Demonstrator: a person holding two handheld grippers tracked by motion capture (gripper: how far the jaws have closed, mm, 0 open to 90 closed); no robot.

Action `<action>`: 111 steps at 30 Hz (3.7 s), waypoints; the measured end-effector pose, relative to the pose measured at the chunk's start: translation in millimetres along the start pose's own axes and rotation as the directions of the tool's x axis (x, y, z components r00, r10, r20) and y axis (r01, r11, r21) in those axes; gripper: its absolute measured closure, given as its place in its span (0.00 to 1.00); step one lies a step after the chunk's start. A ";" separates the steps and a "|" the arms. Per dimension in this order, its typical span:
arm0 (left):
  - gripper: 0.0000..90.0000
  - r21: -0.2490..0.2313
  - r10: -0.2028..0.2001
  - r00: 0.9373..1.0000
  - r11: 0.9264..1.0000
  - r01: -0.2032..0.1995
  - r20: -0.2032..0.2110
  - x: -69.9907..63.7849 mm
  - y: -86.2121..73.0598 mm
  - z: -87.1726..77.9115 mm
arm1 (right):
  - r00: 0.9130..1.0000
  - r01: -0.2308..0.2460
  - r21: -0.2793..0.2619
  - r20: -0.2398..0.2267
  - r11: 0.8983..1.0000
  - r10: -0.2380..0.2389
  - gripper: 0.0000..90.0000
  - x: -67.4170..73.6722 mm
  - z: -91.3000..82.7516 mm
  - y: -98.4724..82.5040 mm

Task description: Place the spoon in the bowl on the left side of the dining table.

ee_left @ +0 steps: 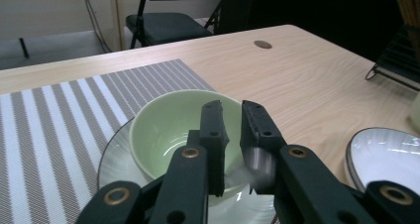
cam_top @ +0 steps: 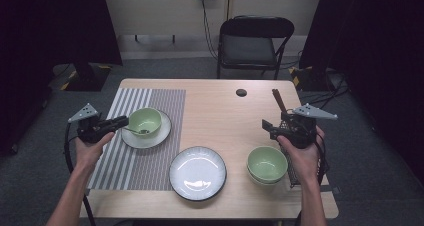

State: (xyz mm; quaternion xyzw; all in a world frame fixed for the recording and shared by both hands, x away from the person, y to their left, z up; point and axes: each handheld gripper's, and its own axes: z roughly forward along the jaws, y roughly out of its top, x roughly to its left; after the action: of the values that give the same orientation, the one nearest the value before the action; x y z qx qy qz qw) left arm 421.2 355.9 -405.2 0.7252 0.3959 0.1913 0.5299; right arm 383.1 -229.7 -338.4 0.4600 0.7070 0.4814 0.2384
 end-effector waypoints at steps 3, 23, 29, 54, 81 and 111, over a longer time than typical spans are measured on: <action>0.87 -0.001 0.002 1.000 1.000 -0.002 -0.015 1.8 1.1 -1.0 | 1.000 0.001 0.002 0.000 1.000 -0.001 0.26 0.1 0.3 -0.1; 0.88 0.047 -0.007 1.000 0.999 0.006 0.024 -26.3 -23.7 -10.4 | 1.000 0.004 0.005 -0.003 1.000 -0.004 0.26 0.8 -0.1 -0.7; 0.86 0.085 -0.023 1.000 0.996 0.023 -0.008 -15.0 -36.1 -5.9 | 1.000 0.007 0.008 -0.004 1.000 -0.007 0.26 1.9 1.4 -0.7; 0.75 0.064 -0.063 0.994 0.996 0.069 -0.090 17.2 -34.8 1.8 | 1.000 0.005 0.012 0.003 1.000 -0.005 0.26 0.0 2.2 -1.3; 0.40 0.319 0.073 0.997 0.945 -0.077 0.025 -65.3 -74.0 39.0 | 0.999 0.023 0.025 -0.041 0.999 -0.022 0.40 -21.2 6.2 23.7; 0.25 0.349 0.168 0.986 0.923 -0.162 0.012 -78.0 -96.5 49.0 | 0.997 -0.018 0.090 0.079 0.996 0.011 0.71 -66.6 38.6 30.4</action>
State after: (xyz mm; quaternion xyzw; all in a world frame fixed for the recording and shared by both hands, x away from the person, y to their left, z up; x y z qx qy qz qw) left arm 371.7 277.1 -500.8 0.8366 0.3659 0.1684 0.3714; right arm 456.8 -267.0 -334.4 0.4942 0.7148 0.4321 0.2412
